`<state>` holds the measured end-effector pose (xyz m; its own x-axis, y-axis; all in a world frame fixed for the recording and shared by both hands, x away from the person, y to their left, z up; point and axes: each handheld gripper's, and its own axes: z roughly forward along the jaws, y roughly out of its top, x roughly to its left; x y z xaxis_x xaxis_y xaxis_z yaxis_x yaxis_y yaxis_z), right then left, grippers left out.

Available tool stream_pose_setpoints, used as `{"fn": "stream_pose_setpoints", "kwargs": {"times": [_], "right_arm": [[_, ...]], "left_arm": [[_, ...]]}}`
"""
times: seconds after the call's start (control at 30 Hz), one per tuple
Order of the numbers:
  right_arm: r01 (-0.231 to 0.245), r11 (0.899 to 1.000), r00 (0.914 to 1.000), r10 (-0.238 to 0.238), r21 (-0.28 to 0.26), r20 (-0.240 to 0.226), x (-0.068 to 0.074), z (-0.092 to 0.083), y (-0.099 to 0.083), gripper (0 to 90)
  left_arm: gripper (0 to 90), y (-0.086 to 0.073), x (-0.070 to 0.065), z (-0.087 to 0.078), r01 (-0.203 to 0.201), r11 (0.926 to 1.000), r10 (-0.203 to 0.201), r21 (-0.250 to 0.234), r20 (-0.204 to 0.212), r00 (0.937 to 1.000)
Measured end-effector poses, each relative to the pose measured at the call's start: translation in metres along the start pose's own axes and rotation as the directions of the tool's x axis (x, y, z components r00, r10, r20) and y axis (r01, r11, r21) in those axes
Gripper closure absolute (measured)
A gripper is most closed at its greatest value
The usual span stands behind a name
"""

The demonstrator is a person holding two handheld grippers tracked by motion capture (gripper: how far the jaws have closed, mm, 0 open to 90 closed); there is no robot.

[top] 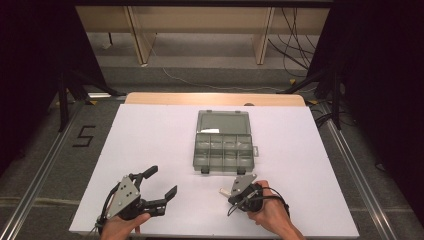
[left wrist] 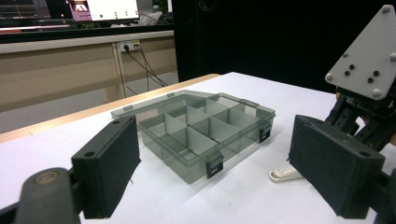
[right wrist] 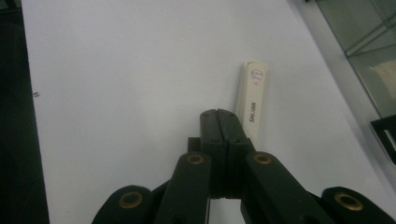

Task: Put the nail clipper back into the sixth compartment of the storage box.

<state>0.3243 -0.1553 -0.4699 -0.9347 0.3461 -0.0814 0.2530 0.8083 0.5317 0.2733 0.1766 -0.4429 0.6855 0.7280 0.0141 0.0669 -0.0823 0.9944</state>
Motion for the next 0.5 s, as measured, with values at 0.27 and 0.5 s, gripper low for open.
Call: {"fn": "stream_pose_setpoints", "kwargs": {"times": [0.27,0.5], "right_arm": [[-0.013,0.999,0.9999,0.013,-0.046,-0.010,-0.002,-0.008,0.001,90.0],[-0.030,0.998,0.9995,0.030,-0.052,0.000,-0.005,-0.014,0.003,56.3]], "left_arm": [[15.8,0.000,0.000,0.000,-0.001,1.0000,0.001,0.001,0.000,1.0000],[15.8,0.000,0.000,0.000,-0.002,1.0000,0.002,0.002,0.000,1.0000]]}}
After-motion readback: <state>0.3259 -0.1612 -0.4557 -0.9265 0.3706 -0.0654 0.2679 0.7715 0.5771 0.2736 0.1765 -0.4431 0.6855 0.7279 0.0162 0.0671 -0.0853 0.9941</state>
